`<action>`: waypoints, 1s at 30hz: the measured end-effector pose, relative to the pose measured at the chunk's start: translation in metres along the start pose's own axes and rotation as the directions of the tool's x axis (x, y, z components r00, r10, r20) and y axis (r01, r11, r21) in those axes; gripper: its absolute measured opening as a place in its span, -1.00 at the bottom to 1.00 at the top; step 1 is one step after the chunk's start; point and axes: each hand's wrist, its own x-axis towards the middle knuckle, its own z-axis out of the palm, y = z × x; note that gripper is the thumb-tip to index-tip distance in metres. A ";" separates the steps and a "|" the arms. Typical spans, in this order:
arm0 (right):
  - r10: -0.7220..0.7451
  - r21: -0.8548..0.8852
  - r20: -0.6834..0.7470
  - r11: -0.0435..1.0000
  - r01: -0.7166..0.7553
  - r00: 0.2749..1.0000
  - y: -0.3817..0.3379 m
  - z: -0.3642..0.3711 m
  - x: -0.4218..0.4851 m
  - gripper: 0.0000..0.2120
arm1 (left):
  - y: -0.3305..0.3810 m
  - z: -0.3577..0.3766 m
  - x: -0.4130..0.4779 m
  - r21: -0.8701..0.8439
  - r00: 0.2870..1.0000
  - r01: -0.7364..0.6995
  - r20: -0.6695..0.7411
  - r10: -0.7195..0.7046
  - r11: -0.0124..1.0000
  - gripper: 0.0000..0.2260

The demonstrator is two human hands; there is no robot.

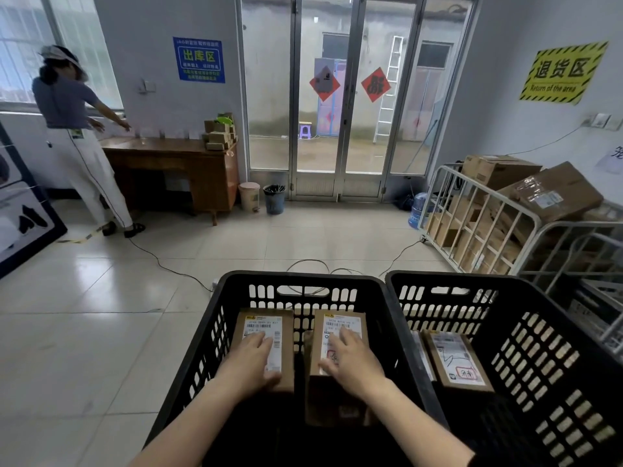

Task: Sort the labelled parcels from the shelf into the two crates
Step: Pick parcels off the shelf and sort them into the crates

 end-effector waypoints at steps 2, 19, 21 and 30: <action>0.002 -0.016 0.014 1.000 -0.001 1.000 0.002 0.001 0.003 -0.47 | -0.001 0.001 0.001 -0.019 1.000 0.014 0.024 -0.013 1.000 -0.32; -0.041 -0.059 0.000 0.997 0.041 0.999 -0.011 -0.010 -0.043 -0.41 | 0.028 -0.028 -0.047 -0.009 0.998 0.015 -0.058 -0.015 1.000 -0.40; -0.060 -0.061 -0.007 0.996 0.060 0.998 -0.013 -0.013 -0.056 -0.40 | 0.035 -0.033 -0.054 -0.001 0.996 -0.005 -0.091 0.005 1.000 -0.40; -0.065 -0.059 -0.076 0.996 0.060 0.995 -0.012 -0.035 -0.111 -0.39 | 0.063 -0.043 -0.091 0.019 0.985 -0.081 -0.154 0.083 0.997 -0.42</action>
